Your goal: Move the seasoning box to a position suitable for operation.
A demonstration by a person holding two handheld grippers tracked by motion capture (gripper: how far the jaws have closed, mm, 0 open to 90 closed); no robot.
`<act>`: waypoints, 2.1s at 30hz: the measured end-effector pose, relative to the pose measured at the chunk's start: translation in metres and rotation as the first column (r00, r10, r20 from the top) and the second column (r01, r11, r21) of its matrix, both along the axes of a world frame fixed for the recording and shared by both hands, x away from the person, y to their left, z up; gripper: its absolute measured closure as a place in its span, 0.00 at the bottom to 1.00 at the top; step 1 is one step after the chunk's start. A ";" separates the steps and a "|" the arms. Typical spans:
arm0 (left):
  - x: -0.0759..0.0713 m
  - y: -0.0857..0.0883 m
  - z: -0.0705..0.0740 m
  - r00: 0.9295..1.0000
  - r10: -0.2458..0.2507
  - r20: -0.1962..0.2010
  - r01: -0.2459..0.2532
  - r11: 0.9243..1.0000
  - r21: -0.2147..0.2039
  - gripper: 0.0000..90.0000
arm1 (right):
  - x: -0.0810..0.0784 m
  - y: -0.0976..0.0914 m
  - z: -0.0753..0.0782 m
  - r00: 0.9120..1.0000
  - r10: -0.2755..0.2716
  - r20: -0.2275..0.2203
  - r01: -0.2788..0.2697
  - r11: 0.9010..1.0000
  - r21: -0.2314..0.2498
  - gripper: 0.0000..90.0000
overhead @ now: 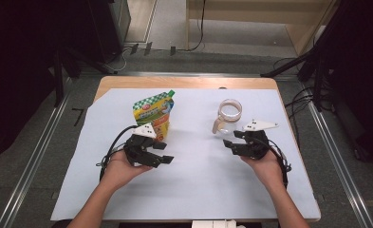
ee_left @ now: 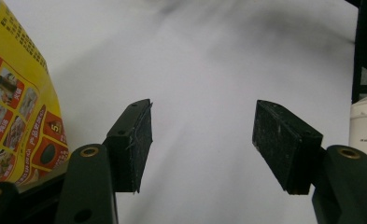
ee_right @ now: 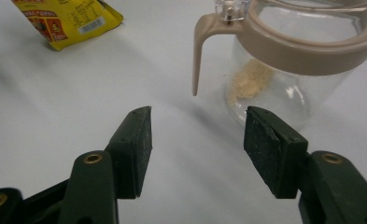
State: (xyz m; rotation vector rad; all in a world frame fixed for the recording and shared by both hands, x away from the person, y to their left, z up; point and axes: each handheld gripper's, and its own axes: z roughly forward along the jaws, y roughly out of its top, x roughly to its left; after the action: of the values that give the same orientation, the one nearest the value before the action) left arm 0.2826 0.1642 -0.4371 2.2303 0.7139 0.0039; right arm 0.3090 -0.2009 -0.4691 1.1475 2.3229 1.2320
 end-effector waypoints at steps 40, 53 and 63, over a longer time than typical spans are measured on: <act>-0.012 0.014 0.003 0.999 0.033 -0.005 -0.033 0.999 -0.025 0.43 | 0.069 0.004 -0.028 0.983 -0.183 0.032 0.182 0.982 0.044 0.15; -0.014 0.013 0.002 0.999 0.034 -0.012 -0.034 0.999 -0.029 0.43 | 0.078 0.017 -0.039 0.970 -0.222 0.099 0.217 0.974 0.060 0.12; -0.014 0.010 0.001 1.000 0.028 -0.012 -0.028 0.999 -0.020 0.43 | 0.078 0.018 -0.039 0.969 -0.223 0.110 0.218 0.975 0.050 0.13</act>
State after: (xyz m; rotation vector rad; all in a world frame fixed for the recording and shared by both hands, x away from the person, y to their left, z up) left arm 0.2684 0.1745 -0.4364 2.2025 0.7484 -0.0026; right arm 0.3872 -0.1828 -0.5084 1.2721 2.0341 1.2300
